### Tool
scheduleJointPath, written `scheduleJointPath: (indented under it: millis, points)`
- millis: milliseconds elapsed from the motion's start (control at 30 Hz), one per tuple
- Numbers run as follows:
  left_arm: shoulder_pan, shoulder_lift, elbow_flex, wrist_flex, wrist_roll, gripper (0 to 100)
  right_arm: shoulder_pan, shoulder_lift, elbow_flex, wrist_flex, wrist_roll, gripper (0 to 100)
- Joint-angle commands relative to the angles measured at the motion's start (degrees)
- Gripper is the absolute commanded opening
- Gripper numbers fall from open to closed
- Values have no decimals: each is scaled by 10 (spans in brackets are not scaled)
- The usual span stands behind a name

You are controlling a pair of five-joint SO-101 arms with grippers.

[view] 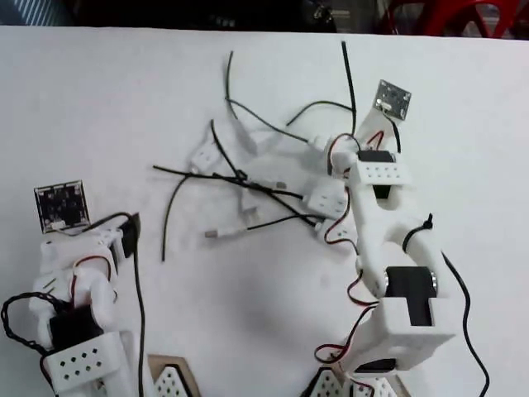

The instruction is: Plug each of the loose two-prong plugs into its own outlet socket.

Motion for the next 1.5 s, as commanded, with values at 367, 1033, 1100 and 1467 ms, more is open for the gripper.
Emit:
scheduleJointPath:
  millis: [367,1033,1100,1467]
  points:
    - [-1,-7,-4,-15,-4,355,-47,-226,8,197,64,159]
    - [-1,-7,-4,-15,-4,355,-331,-193,70,189,33,162]
    - [-1,-7,-4,-14,-4,355,-347,-193,74,177,-19,162]
    - [-1,-7,-4,-14,-4,355,-365,-65,44,123,-127,162]
